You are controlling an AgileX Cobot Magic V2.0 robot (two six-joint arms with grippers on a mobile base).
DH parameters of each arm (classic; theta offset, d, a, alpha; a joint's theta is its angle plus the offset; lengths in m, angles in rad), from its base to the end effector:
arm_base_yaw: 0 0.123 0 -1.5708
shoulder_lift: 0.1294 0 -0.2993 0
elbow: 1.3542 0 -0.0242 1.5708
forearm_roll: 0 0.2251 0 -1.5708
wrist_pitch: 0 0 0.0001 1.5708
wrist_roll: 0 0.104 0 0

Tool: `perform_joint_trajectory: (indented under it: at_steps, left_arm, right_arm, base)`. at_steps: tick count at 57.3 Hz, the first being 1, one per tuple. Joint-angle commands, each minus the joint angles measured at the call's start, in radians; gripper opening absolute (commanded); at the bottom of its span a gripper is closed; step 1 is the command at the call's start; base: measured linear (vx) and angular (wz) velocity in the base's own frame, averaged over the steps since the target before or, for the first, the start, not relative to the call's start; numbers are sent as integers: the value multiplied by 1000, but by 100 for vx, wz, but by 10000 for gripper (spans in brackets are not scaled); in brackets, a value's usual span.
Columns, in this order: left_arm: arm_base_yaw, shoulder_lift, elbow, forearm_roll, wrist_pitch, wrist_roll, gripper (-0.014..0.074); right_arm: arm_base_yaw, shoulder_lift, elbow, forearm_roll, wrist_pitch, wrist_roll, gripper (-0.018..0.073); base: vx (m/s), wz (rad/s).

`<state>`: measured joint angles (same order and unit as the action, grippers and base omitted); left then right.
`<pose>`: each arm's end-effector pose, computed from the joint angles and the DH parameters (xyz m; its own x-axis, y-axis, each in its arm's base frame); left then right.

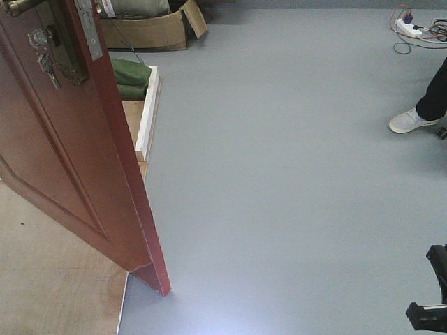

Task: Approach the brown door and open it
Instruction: 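Push the brown door with the left gripper, swinging it in front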

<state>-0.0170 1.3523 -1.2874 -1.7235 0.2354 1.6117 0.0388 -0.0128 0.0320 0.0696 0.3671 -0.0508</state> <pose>0.2984 -0.0291 0.4563 0.0298 -0.1132 -0.9931 0.2518 0.9624 -0.1022 0.0249 0.0036 0.1666 -0.2945 0.0027 -0.9556 -0.0584 0.9981 0.0209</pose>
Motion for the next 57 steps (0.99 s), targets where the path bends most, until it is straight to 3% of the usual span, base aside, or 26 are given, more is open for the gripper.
perform_joint_trajectory:
  at_steps: [1,57]
  left_arm:
    - [-2,-30,-30,-51,18,-2,36]
    - [-2,-22,-87,-50,27,-2,36]
  right_arm:
    - [0,-6,4,-3,-77,-6,0]
    - [0,-6,4,-3,-77,-6,0]
  base:
    - [0,0]
    - [0,0]
